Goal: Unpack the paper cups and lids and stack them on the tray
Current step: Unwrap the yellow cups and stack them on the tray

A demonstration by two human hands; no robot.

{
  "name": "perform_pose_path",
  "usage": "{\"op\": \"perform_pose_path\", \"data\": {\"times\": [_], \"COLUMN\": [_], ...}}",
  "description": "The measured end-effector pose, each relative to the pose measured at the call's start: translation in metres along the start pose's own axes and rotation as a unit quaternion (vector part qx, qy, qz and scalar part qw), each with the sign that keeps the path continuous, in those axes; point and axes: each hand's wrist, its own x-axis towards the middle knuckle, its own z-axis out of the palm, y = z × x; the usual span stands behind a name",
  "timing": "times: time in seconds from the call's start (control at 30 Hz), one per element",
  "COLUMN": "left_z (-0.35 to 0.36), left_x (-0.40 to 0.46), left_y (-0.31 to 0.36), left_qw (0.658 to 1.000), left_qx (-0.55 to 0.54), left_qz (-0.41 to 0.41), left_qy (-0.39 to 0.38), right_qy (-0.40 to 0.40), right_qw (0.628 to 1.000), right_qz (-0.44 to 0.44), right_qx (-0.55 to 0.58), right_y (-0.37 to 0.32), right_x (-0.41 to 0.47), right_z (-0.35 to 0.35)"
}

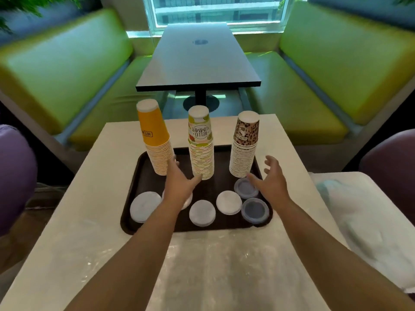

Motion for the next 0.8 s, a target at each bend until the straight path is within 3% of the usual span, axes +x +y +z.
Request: {"op": "perform_pose_path", "data": {"times": [0.23,0.37,0.8], "left_z": [0.041,0.050,0.062], "left_x": [0.055,0.074,0.109], "left_y": [0.006,0.008,0.011], "left_qw": [0.998,0.995,0.993], "left_qx": [-0.056,-0.083,-0.079], "left_qz": [0.015,0.048,0.044], "left_qy": [0.010,0.025,0.078], "right_qy": [-0.047,-0.022,0.017], "right_qw": [0.996,0.996,0.996], "right_qz": [-0.011,-0.025,-0.038], "right_qx": [0.069,0.084,0.073], "right_y": [0.015,0.017,0.012], "right_x": [0.057,0.071,0.109], "right_z": [0.024,0.040,0.065]}}
